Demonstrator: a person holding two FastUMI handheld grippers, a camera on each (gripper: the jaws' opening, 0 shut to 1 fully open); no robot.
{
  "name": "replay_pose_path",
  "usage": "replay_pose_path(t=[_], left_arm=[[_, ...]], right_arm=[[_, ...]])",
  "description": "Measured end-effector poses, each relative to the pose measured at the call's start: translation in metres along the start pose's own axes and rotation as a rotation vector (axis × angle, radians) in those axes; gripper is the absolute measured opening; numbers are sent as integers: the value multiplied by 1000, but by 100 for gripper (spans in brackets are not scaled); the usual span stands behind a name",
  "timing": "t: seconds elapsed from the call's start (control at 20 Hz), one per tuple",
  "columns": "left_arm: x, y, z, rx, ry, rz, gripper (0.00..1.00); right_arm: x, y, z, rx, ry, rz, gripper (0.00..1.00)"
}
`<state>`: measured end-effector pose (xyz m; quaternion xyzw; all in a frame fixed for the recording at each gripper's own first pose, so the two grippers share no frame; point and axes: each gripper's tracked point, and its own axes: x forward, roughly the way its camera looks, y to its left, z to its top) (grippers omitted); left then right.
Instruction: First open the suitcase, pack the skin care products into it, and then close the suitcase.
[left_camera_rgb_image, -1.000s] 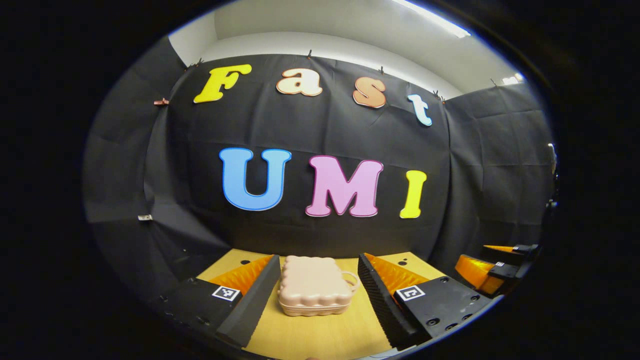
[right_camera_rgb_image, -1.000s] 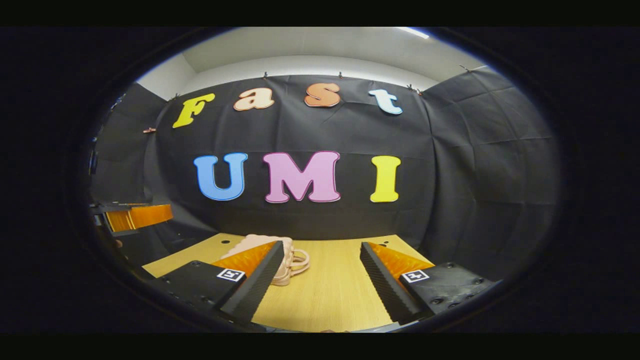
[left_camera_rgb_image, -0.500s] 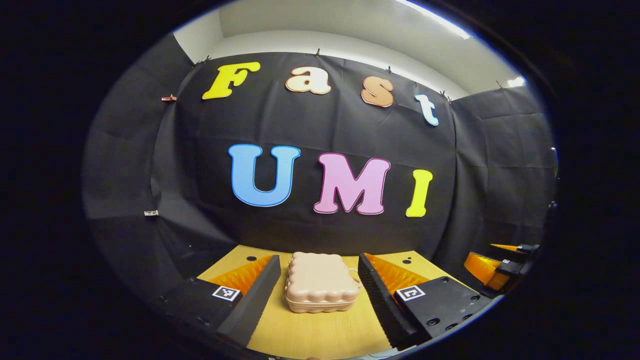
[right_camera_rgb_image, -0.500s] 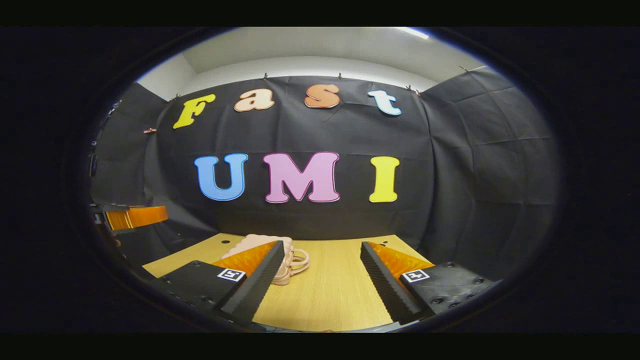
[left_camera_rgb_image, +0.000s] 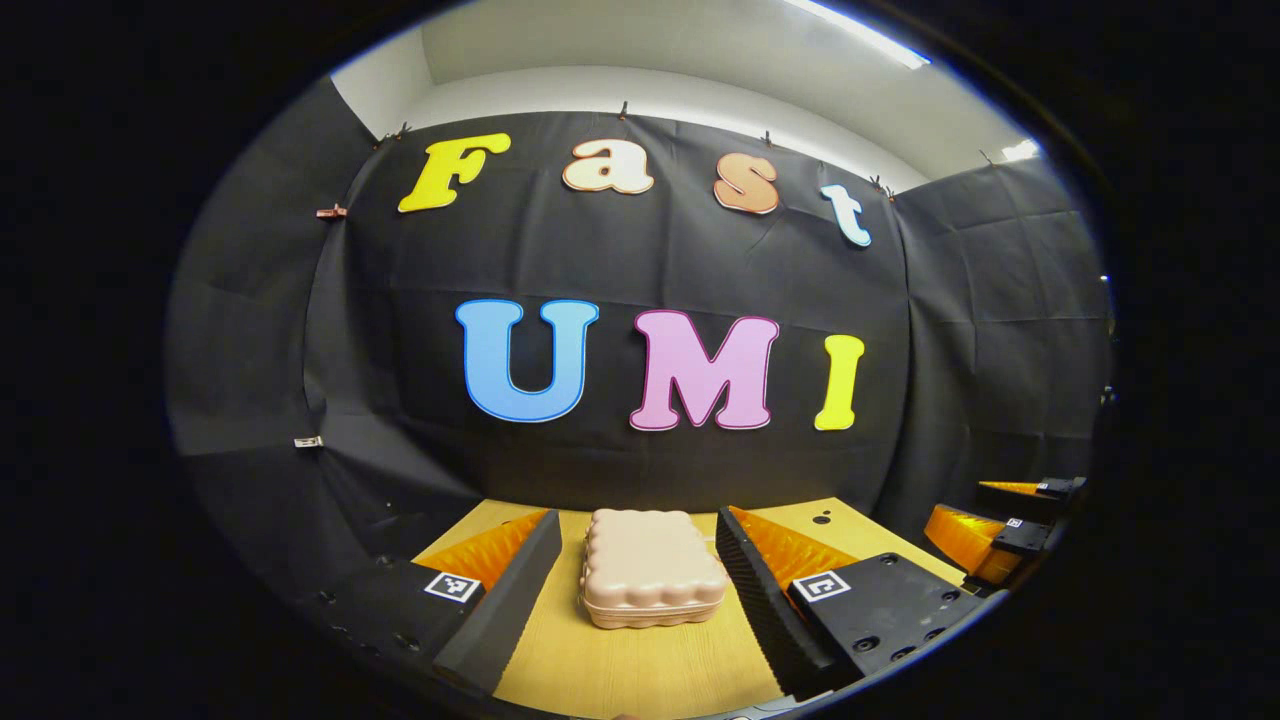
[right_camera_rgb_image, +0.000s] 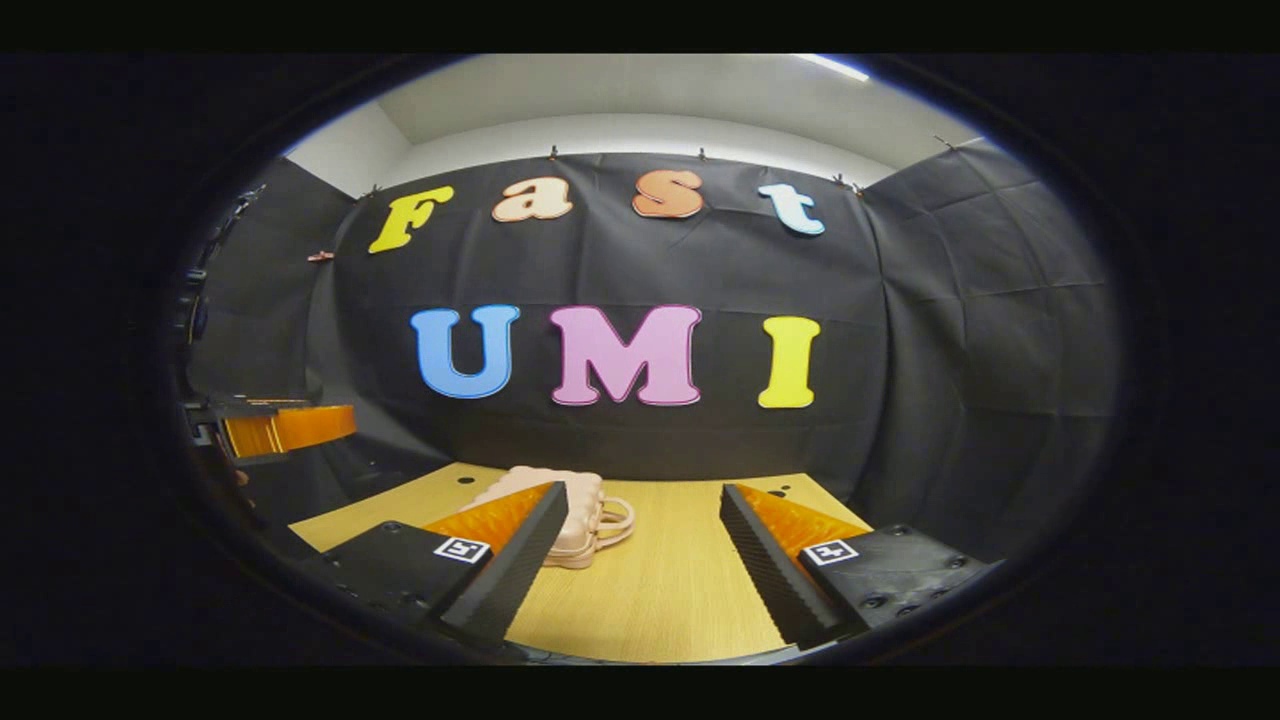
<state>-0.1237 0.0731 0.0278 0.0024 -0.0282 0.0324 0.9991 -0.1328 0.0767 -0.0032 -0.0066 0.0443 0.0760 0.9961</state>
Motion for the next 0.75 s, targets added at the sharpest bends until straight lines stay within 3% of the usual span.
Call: replay_pose_path(t=[0.15,0.2,0.25,0.75], left_arm=[[-1,8,4,-9,-5,13,98],[-1,11,3,-18,-6,16,97],[-1,13,4,-24,-5,18,97],[-3,24,1,5,-5,54,97]], right_arm=[[1,3,3,-7,-7,8,97],[1,3,2,-6,-8,8,93],[2,4,3,-4,-9,10,97],[7,16,-3,-13,8,30,97]])
